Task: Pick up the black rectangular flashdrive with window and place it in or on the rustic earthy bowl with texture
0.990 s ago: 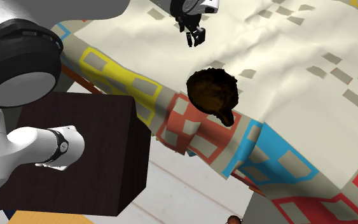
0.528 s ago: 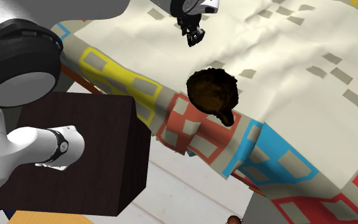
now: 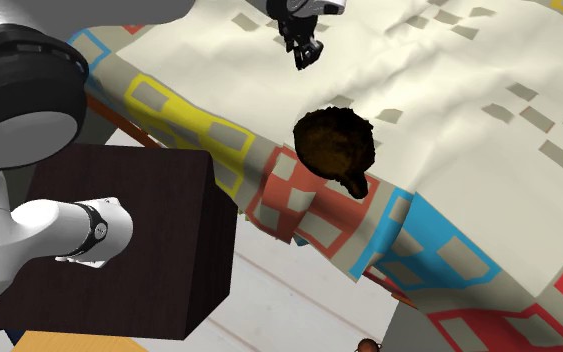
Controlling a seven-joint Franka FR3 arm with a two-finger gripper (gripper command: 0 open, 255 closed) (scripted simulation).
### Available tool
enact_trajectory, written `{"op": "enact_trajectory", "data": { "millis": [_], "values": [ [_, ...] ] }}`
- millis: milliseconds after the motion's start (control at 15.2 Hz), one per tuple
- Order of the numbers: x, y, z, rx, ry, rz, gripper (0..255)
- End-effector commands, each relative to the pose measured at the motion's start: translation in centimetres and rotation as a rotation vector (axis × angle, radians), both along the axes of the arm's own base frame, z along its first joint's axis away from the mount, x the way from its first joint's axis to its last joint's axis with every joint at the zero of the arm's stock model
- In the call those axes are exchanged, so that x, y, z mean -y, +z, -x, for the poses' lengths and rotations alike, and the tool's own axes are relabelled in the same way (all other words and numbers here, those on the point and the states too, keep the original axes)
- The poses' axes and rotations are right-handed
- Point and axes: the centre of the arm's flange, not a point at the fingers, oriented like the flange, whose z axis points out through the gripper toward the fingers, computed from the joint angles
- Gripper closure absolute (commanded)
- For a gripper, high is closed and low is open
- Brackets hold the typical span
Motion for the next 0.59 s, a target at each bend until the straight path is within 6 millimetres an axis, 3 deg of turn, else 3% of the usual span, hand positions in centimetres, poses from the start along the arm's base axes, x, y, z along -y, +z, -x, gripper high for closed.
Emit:
{"op": "enact_trajectory", "data": {
  "millis": [0,528],
  "values": [
    [0.0,1.1,0.0,0.000,0.000,0.000,255],
    [0.0,5.3,0.0,0.000,0.000,0.000,255]
  ]
}}
